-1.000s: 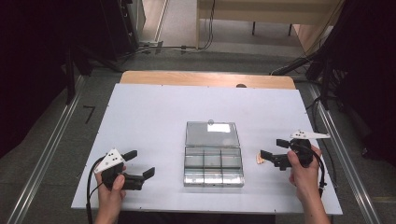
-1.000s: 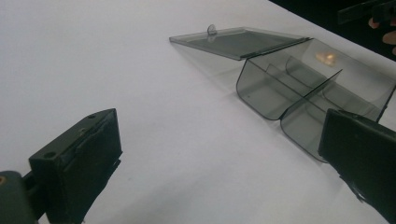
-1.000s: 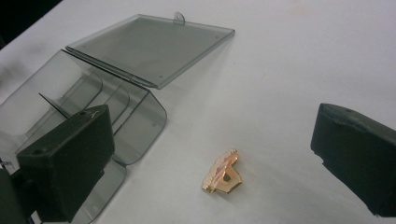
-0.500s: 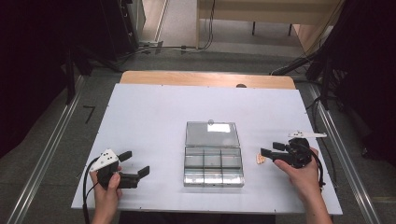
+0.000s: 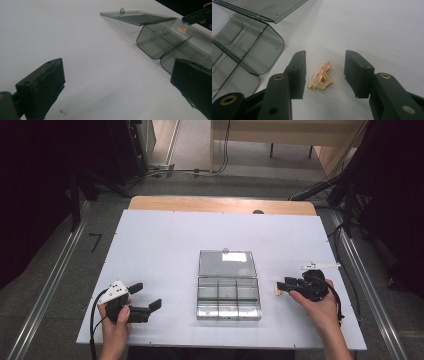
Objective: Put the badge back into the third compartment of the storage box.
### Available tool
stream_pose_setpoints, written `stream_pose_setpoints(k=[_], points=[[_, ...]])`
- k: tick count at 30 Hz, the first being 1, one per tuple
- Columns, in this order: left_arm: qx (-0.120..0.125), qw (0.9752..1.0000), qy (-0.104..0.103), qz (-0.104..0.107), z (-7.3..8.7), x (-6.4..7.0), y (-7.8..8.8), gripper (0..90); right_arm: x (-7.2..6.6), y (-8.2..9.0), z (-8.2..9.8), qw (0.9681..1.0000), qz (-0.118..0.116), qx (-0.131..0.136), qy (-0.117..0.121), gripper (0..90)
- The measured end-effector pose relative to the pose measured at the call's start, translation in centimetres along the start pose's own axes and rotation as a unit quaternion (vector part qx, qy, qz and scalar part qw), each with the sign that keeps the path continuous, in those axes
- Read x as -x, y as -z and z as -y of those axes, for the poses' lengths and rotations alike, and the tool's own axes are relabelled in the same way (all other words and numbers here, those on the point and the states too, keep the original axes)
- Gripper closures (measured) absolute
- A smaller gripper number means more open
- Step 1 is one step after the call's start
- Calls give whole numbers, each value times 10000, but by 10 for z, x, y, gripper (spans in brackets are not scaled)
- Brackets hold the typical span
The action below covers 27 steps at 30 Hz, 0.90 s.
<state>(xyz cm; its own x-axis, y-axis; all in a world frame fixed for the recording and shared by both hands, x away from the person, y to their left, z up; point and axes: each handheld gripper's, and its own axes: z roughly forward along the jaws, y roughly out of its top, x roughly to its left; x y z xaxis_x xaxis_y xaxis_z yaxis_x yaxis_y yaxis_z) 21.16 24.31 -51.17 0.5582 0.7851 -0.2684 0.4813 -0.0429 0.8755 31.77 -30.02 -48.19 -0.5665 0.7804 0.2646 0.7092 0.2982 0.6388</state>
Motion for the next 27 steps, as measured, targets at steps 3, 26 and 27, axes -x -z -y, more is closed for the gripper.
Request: stream_pose_setpoints(k=[3, 26, 27], points=[[-13, 10000, 1, 4, 0, 0, 0, 0, 2, 0, 2, 10000, 47, -82, 20, 539], [-81, 10000, -27, -48, 0, 2, -2, 0, -12, -13, 6, 9979, 330, -445, 335, 661], [-81, 10000, -25, -50, 0, 2, -2, 0, -13, -13, 6, 9978, 348, -441, 358, 664]])
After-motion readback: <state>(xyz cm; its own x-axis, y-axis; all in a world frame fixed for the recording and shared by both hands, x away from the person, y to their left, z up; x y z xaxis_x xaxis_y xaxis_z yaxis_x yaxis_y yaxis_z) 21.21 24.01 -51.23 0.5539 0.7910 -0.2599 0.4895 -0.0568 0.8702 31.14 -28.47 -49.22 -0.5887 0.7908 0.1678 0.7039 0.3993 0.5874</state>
